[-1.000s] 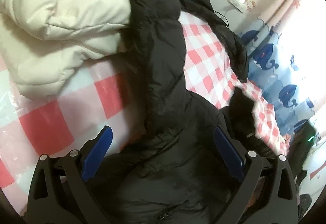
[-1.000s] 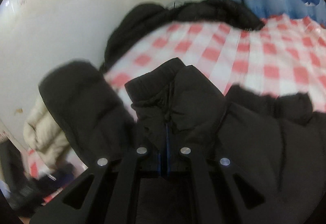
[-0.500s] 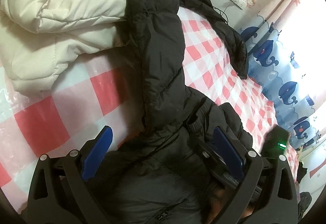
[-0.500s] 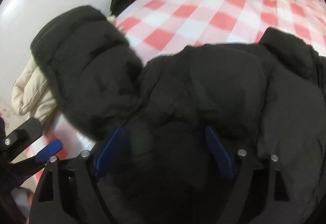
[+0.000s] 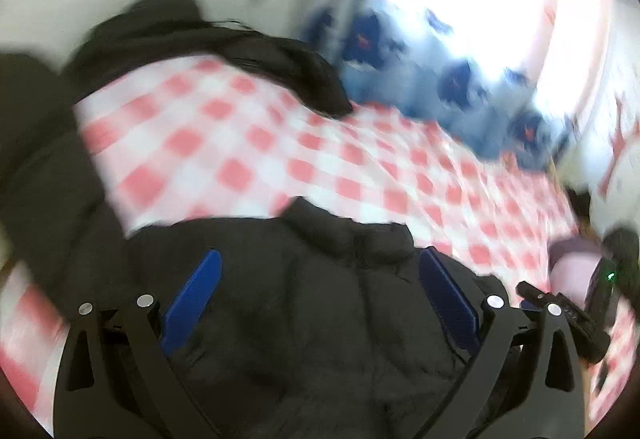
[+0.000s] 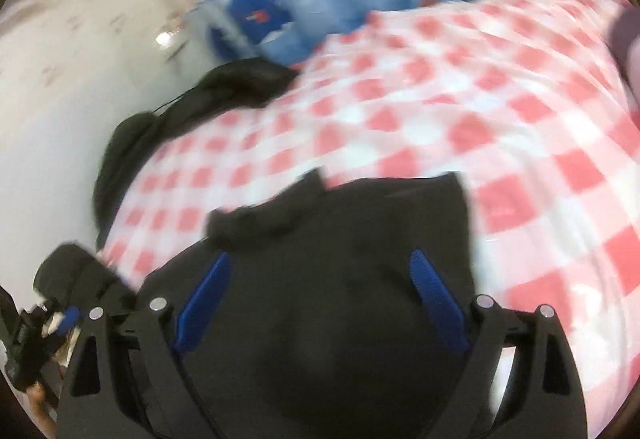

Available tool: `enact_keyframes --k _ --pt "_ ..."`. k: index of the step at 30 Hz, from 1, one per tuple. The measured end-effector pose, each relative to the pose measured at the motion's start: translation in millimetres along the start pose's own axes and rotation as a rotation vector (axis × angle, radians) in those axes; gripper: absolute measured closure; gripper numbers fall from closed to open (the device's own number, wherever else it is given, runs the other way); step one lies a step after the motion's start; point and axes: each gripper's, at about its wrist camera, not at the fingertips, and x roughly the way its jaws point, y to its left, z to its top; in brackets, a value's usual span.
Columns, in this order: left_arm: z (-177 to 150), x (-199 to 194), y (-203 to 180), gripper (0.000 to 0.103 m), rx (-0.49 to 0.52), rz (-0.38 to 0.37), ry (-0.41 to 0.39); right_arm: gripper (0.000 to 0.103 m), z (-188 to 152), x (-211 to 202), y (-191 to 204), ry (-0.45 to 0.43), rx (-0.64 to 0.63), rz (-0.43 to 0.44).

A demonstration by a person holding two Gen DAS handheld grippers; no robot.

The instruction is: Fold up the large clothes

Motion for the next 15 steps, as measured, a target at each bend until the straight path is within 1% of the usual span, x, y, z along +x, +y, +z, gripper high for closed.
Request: enact_keyframes --k 1,2,3,4,5,6,7,8,9,10,11,12,13,14,15 --pt "1.4 20.3 -9.4 0.008 0.031 0.016 0.033 0.016 -2.2 4.9 -7.8 0.011 0.006 -0.002" --pt "-2.9 50.6 -15.6 0.008 0.059 0.023 0.092 0.016 -7.5 14.1 -14.0 0.037 0.001 0.003" --pt "-9.9 70.0 -16.2 0.008 0.076 0.052 0.133 0.016 -13.4 21.7 -17.1 0.055 -0.006 -0.001" --pt "-22.3 94.0 -12.2 0.008 0.093 0.106 0.198 0.016 -19.8 28.3 -21.4 0.075 -0.015 -0.015" --pt "-34.5 109.4 -5.7 0.008 0.104 0.145 0.248 0.016 -30.2 41.4 -27.8 0.122 -0.027 -0.052" --pt "-54.1 127.3 7.0 0.008 0.111 0.195 0.317 0.015 -34.4 49.7 -32.2 0.151 -0.027 -0.071" --pt "-73.2 137.5 22.9 0.007 0.085 0.185 0.365 0.015 -41.4 58.1 -39.5 0.184 -0.014 -0.072" --pt "-81.4 137.2 31.3 0.007 0.067 0.169 0.36 0.015 -43.8 58.5 -40.8 0.184 -0.007 -0.062" --pt "-82.8 134.8 32.9 0.007 0.077 0.182 0.359 0.015 -42.9 53.4 -39.1 0.177 -0.005 -0.061" --pt "-81.7 131.9 32.8 0.007 0.09 0.197 0.363 0.015 -39.1 44.1 -33.9 0.146 -0.012 -0.062" --pt "-76.9 125.0 32.2 0.007 0.095 0.204 0.358 0.015 -34.3 35.0 -29.6 0.104 -0.018 -0.035" --pt "-71.6 116.3 31.7 0.007 0.09 0.199 0.335 0.015 -27.8 27.5 -23.6 0.066 -0.032 -0.013" --pt "-62.5 102.4 31.3 0.007 0.085 0.184 0.278 0.015 -19.9 24.6 -17.1 0.033 -0.053 -0.009" --pt "-54.4 91.8 31.7 0.007 0.086 0.189 0.225 0.015 -13.6 24.2 -13.1 0.015 -0.067 -0.011" --pt "-48.4 85.3 31.2 0.007 0.089 0.202 0.19 0.013 -1.8 29.7 -4.9 -0.001 -0.09 -0.018"
